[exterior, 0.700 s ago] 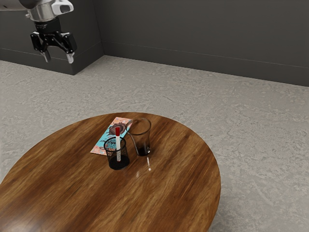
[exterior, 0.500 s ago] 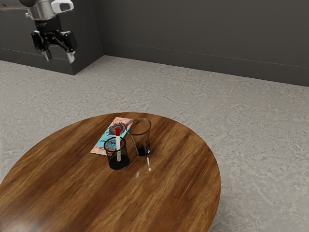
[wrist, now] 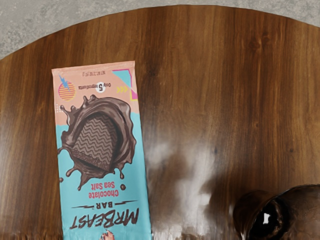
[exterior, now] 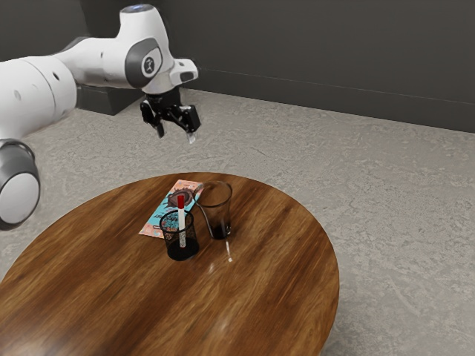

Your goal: Take the marker out of the pen holder and place it to the left of the pen holder.

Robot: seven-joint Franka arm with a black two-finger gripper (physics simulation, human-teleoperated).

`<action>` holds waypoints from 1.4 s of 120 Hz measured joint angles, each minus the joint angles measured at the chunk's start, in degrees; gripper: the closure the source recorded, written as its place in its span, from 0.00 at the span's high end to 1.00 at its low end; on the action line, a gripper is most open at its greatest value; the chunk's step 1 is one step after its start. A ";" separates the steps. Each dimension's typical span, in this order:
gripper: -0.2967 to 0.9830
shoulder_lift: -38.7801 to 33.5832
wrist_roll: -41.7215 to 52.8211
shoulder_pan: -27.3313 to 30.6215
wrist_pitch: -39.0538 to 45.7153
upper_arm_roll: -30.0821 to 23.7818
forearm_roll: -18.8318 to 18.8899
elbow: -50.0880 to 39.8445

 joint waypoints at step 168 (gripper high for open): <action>0.49 -12.38 0.01 -7.82 37.11 -0.15 8.08 -39.59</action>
